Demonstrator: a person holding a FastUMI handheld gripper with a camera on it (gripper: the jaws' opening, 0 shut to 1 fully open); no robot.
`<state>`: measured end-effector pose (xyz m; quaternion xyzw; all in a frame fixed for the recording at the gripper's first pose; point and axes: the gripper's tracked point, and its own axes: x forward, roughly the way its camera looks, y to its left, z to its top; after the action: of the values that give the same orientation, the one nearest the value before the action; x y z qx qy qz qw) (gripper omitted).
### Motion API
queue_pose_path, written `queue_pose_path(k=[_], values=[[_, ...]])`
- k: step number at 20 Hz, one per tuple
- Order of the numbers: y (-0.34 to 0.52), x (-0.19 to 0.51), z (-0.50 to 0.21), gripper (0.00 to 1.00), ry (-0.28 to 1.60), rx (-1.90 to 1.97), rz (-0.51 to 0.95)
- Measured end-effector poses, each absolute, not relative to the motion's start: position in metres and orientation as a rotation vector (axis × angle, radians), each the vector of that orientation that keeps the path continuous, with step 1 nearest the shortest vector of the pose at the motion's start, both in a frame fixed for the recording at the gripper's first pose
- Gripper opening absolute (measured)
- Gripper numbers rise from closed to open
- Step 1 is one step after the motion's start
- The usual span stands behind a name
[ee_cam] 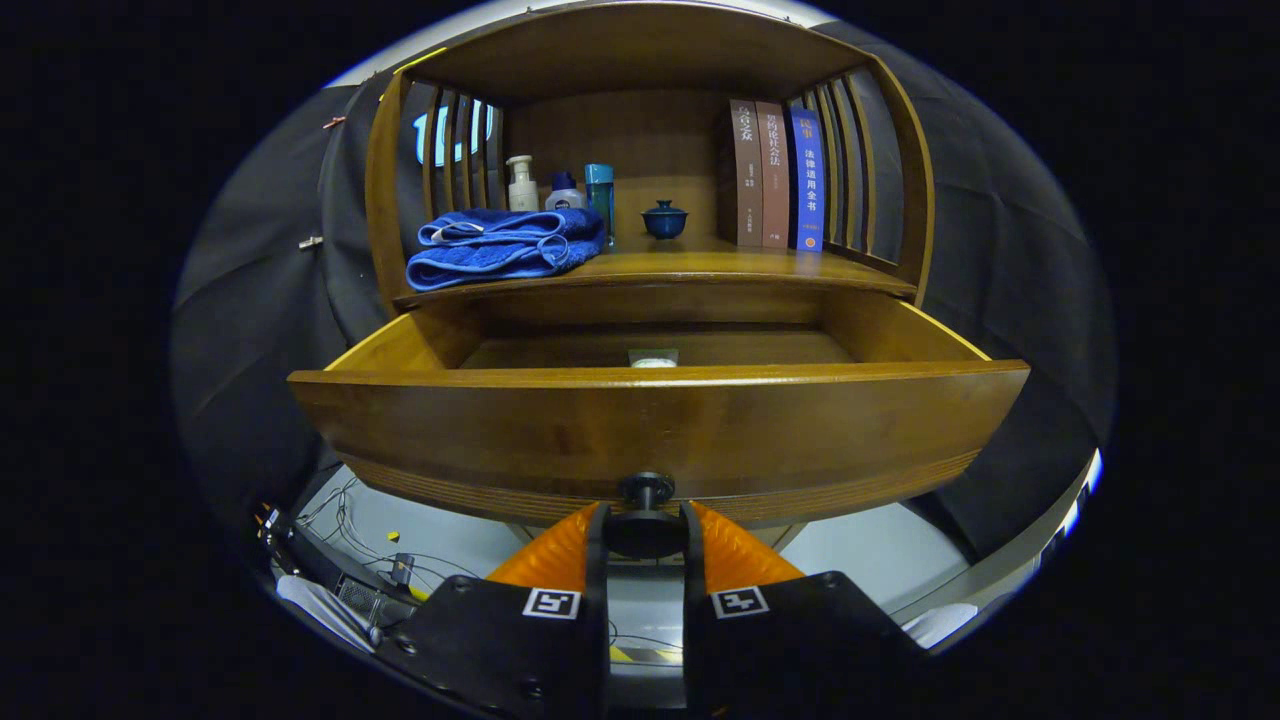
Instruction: Pull open the drawer, take out the items inside it, and place them on the countertop above the cabinet.
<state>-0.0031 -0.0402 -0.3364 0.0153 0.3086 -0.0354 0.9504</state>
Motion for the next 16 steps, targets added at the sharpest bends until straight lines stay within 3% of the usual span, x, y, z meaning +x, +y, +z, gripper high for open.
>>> queue_pose_path(k=[12, 14, 16], values=[[-0.038, -0.032, -0.342, 0.33, 0.665, 0.036, -0.058], [-0.038, -0.036, -0.339, 0.41, 0.675, 0.101, -0.060], [-0.041, -0.043, -0.322, 0.62, 0.658, 0.124, -0.082]])
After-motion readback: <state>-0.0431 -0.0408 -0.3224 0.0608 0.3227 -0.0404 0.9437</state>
